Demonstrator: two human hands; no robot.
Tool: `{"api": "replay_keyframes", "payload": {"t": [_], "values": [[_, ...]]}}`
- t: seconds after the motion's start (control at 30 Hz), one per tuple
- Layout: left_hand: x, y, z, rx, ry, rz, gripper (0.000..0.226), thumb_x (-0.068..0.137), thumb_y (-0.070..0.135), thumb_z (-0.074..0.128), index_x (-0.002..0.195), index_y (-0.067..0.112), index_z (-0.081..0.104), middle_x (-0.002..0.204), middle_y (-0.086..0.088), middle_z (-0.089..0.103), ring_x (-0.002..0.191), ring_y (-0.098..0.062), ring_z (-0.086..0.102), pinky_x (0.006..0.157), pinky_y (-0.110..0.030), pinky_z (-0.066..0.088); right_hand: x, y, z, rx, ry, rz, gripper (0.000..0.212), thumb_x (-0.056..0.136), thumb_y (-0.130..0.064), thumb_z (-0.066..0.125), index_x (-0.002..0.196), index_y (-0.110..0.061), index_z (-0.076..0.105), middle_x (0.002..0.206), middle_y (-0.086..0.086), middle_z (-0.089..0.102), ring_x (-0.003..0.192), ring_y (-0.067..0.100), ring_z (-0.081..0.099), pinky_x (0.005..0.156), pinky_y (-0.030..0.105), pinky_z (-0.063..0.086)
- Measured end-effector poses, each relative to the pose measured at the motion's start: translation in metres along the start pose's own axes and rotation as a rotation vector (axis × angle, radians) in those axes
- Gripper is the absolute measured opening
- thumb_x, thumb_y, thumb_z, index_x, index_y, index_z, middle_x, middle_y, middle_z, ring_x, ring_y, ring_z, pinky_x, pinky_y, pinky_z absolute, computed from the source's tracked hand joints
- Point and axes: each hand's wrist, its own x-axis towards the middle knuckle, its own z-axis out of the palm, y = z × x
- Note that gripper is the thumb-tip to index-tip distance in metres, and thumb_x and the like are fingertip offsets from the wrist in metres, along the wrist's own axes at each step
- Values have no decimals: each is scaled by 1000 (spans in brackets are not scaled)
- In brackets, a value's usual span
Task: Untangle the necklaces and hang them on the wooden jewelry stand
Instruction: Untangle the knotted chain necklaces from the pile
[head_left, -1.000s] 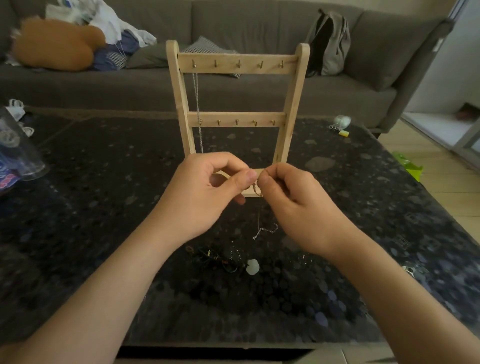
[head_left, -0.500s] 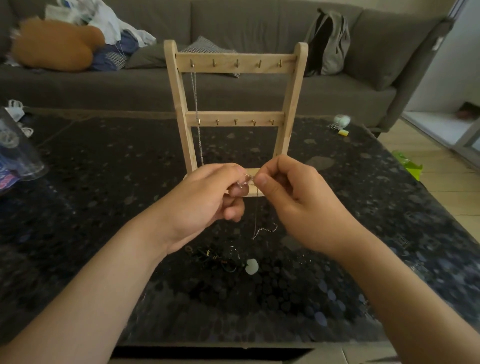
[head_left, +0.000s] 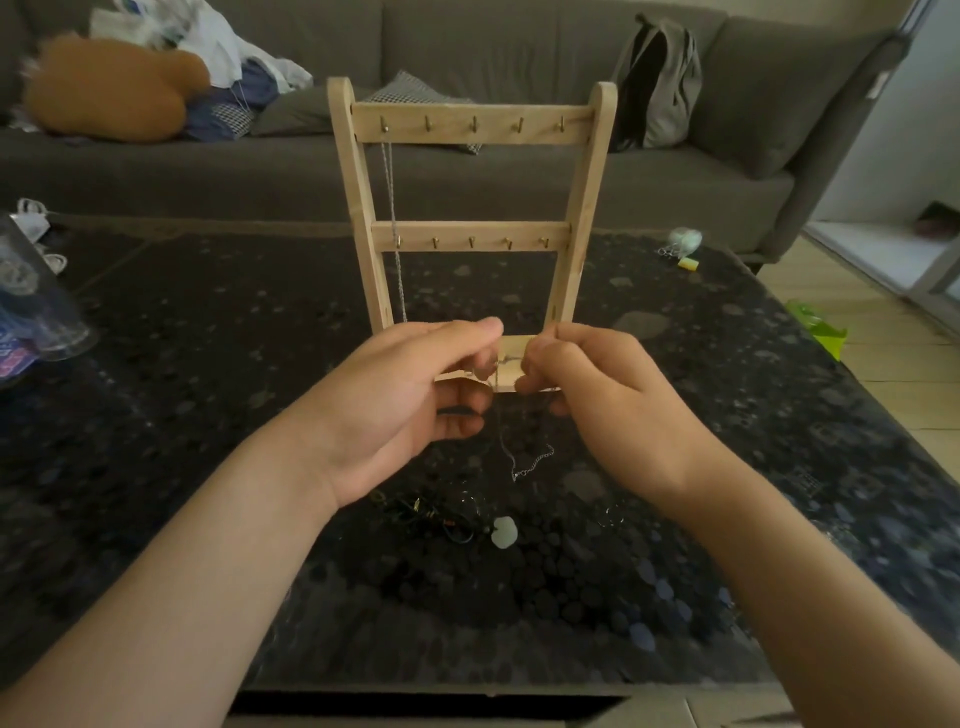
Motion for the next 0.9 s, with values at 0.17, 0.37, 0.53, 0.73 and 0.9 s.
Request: {"api": "replay_keyframes", "payload": {"t": [0.17,0.37,0.53,0.73,0.9], "values": [[-2,0,0,-30,36,-15,22,82,36,64,64,25,58,84,2,57,82,-17,53,84,-40,43,-2,-2,5,111,35,24,43,110,-42,51,92,-8,73,91,19,71,80,24,65,77,35,53],[0,0,-1,-110,111,51,24,86,32,75,67,19,67,80,2,63,69,-10,54,84,-36,47,1,2,8,439,45,45,30,105,-31,65,95,-4,72,94,9,80,96,26,80,92,41,63],[-1,0,-2,-150,96,62,22,95,32,69,96,11,75,66,5,61,66,-9,49,73,-29,52,-1,1,4,478,46,82,22,103,-26,68,95,-6,74,92,10,80,76,23,74,81,39,60],[-2,2,-5,-9,53,63,21,110,25,58,100,11,71,89,-1,62,61,-9,47,70,-32,51,-1,2,5,461,95,118,12,104,-10,67,110,-11,78,97,10,82,74,19,71,85,41,58],[-2,4,-4,30,43,70,18,108,21,54,97,12,65,80,0,52,63,-13,41,75,-37,44,-2,2,7,306,136,-23,21,99,5,62,99,-14,69,86,7,79,68,17,57,66,30,48]]}}
